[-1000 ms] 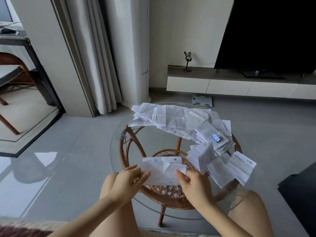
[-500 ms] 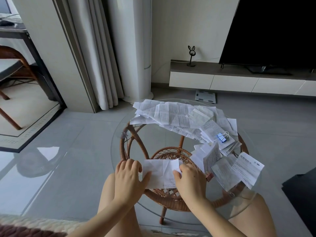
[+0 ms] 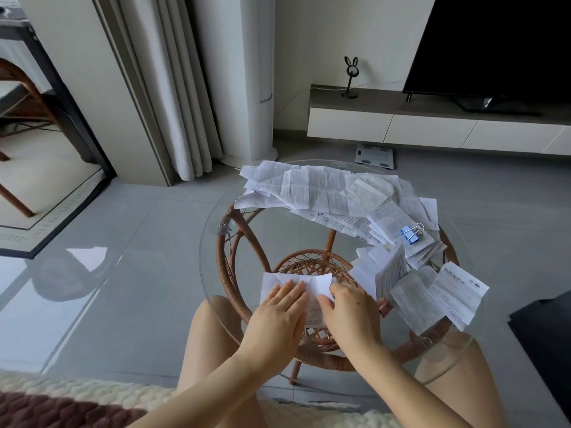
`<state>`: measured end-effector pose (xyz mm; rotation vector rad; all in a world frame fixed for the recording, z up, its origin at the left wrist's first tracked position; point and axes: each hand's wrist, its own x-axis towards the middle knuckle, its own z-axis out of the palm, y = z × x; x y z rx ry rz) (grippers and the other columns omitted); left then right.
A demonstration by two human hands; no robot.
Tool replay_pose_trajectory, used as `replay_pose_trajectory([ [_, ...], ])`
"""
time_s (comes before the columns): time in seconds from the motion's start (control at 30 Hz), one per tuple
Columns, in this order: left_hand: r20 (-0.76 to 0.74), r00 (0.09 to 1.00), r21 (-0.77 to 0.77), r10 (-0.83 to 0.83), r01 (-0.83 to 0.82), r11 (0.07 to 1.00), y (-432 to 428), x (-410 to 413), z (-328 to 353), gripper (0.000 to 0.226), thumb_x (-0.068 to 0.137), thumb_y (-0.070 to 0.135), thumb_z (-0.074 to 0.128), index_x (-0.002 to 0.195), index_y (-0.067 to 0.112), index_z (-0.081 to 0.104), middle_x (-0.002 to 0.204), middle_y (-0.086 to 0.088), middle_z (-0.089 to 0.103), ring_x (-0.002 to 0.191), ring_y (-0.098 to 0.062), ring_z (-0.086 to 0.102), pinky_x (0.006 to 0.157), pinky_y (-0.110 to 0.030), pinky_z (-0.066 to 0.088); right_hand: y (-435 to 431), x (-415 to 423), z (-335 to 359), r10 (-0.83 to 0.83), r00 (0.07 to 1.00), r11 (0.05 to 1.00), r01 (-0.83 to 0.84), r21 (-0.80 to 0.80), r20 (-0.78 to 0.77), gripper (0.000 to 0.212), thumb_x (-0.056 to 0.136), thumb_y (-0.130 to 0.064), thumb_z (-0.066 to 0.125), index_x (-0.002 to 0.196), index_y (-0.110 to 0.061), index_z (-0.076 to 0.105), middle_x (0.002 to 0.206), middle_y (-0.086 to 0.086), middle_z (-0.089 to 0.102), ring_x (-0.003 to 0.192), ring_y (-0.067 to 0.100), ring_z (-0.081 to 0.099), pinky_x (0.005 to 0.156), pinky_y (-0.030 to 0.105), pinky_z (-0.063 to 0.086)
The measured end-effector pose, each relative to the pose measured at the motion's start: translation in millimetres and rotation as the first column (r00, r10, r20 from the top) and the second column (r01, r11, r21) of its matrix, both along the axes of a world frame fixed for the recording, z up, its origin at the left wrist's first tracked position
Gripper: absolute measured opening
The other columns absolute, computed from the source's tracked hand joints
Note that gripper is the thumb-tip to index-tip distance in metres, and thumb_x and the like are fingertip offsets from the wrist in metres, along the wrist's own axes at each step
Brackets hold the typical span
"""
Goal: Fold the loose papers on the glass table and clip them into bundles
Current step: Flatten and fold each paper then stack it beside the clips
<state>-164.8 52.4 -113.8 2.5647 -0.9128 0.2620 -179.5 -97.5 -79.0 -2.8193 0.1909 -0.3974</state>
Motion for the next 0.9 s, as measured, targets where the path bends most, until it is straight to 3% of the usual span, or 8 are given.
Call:
replay_pose_trajectory([
  [0.07, 0.003, 1.000, 0.020, 0.019, -0.020, 1.000, 0.8, -0.2, -0.9, 0.043, 0.097, 0.029, 0.032, 0.126, 0.019, 0.061, 0.136, 0.001, 0.053, 0.131, -0.016, 0.041, 0.108, -0.038, 0.029, -2.8, 0.8, 0.8, 0.024, 1.000, 1.000, -0.024, 0.010, 0.002, 0.030, 0.097, -0.034, 0.048, 0.094, -0.008, 0.064, 0.092, 0.004, 0.067, 0.070, 0.011, 0.044, 0.047, 0.012, 0.017],
  [0.23, 0.016, 1.000, 0.019, 0.027, -0.027, 0.999, 1.9, 1.0, -2.7, 0.042, 0.098, 0.030, 0.032, 0.127, 0.021, 0.061, 0.140, 0.000, 0.049, 0.134, -0.015, 0.031, 0.110, -0.045, 0.018, -0.9, 2.1, 0.7, -0.024, 0.999, 0.999, 0.026, 0.041, -0.035, 0.026, 0.095, -0.026, 0.051, 0.090, -0.003, 0.065, 0.087, 0.009, 0.067, 0.067, 0.014, 0.042, 0.048, 0.013, 0.014],
  [0.6, 0.062, 0.997, 0.047, 0.048, -0.051, 0.998, 0.6, -0.4, -3.6, 0.042, 0.098, 0.029, 0.032, 0.127, 0.020, 0.061, 0.140, -0.004, 0.050, 0.135, -0.020, 0.036, 0.110, -0.049, 0.026, -0.2, 2.3, -2.6, -0.056, 0.998, 0.997, 0.056, 0.054, -0.002, 0.023, 0.088, -0.019, 0.063, 0.074, 0.000, 0.064, 0.069, 0.011, 0.065, 0.057, 0.016, 0.041, 0.046, 0.014, 0.014],
  [0.9, 0.078, 0.995, 0.096, 0.058, -0.066, 0.993, 0.2, -0.3, -4.1, 0.044, 0.098, 0.031, 0.030, 0.133, 0.020, 0.055, 0.142, -0.005, 0.047, 0.135, -0.022, 0.036, 0.109, -0.051, 0.024, -1.4, 2.2, -1.9, -0.034, 0.998, 0.999, 0.035, 0.017, -0.046, 0.030, 0.095, -0.030, 0.051, 0.091, -0.004, 0.065, 0.087, 0.008, 0.068, 0.067, 0.014, 0.044, 0.047, 0.012, 0.018],
])
